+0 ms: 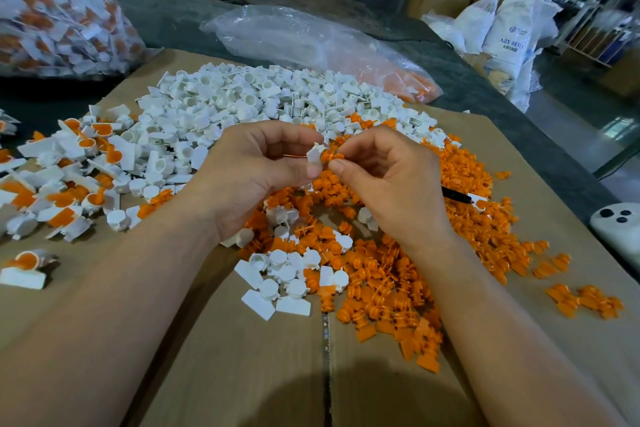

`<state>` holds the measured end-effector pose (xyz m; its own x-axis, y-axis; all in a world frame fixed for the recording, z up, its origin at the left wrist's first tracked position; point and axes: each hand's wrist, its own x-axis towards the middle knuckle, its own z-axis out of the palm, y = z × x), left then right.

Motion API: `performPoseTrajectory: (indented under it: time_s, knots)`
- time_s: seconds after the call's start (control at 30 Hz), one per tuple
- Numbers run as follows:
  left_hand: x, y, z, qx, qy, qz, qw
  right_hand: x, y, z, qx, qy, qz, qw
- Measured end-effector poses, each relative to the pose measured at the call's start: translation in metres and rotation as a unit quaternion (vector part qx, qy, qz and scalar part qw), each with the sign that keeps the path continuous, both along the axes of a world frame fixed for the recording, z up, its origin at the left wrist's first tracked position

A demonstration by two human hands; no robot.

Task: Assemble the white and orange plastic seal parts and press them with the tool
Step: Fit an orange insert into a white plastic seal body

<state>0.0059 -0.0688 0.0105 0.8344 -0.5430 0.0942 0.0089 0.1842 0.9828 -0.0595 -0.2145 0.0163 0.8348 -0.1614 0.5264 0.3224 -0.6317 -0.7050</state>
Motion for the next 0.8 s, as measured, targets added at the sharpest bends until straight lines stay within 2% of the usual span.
performPoseTrajectory:
  time_s: [0.27, 0.6, 0.8]
  knots:
    - [0.0002, -0.0005, -0.0006, 0.0, -0.007, 0.005, 1.0, -0.0011, 0.0019, -0.0003, 0.002, -0.006, -0.015, 1.0]
    - [-0.0056, -0.004, 0.0004, 0.042, -0.102, 0.054, 0.992, -0.0027, 0.0031, 0.0018, -0.003, -0.002, -0.015, 1.0]
    - [-0.0054, -0.0038, 0.0006, 0.042, -0.106, 0.066, 0.991, -0.0034, 0.0031, 0.0032, 0.0, 0.018, 0.002, 1.0]
